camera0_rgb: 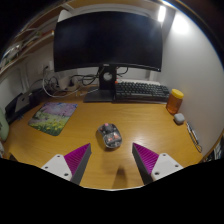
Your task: Arrange mouse
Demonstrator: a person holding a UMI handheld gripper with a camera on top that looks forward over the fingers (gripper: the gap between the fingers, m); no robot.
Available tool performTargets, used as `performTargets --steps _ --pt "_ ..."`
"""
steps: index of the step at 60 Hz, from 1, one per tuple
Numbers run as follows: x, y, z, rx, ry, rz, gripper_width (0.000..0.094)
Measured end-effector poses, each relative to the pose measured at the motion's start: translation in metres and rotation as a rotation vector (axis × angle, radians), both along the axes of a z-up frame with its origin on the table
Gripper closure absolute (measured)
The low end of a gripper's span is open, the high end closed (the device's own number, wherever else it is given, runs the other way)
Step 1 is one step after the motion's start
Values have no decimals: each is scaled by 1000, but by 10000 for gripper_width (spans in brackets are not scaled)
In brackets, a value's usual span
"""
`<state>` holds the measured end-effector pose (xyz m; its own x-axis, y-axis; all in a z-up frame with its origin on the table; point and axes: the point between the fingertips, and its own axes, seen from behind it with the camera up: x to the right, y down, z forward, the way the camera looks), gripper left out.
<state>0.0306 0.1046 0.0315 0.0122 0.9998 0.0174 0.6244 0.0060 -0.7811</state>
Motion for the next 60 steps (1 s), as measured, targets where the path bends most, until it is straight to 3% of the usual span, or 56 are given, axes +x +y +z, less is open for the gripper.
performTargets --steps 17,36,42,47,48,53,60 --pt "-60 13 -40 36 -46 -22 74" --pt "-103 27 -47 24 -59 -60 78" --pt "-105 23 -49 6 -63 -59 455" --pt "-104 24 -49 31 -74 -65 473" --pt "-104 22 -49 27 -76 -63 534" --pt "-105 21 -49 13 -93 -77 577" --pt "-113 14 -22 13 -79 -92 602"
